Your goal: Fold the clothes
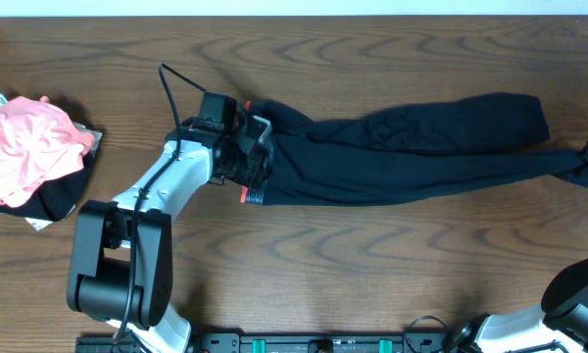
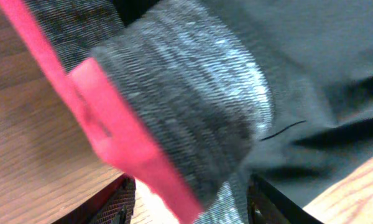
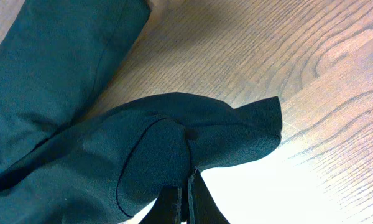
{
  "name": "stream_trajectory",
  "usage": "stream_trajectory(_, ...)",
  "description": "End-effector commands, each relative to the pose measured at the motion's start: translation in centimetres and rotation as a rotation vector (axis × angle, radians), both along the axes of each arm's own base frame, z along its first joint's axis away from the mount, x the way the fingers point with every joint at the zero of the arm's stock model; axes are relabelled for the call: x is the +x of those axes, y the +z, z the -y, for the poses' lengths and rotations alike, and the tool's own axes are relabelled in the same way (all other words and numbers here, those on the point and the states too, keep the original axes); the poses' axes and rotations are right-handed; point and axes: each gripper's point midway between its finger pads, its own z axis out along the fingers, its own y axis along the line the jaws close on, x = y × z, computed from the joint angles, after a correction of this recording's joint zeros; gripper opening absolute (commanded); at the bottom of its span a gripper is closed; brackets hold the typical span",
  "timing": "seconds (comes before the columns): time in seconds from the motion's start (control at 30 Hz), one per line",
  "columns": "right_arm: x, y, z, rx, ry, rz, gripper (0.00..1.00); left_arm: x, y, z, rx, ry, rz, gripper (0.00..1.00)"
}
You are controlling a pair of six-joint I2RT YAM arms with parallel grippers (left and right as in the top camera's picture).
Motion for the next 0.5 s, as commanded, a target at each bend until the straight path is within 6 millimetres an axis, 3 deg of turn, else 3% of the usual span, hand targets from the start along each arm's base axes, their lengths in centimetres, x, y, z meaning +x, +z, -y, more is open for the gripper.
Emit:
stream_trajectory(0.0, -0.2, 0.2, 0.4, -0.014, -0.011, -0.002, 0.02, -0.5, -0.1, 1.6, -0.028, -0.041, -0.006, 0.58)
stream_trajectory(0.23, -0.2, 0.2, 0.3, -0.012, -0.01, -0.002, 0.02, -0.9, 0.0, 2.9, -0.029, -0.081, 0.003, 0.58)
stream_trajectory(0.47, -0.1, 0.2, 0.2, -0.007, -0.009, 0.003, 0.02, -1.7, -0.4, 2.5, -0.006, -0.077, -0.031, 0.58)
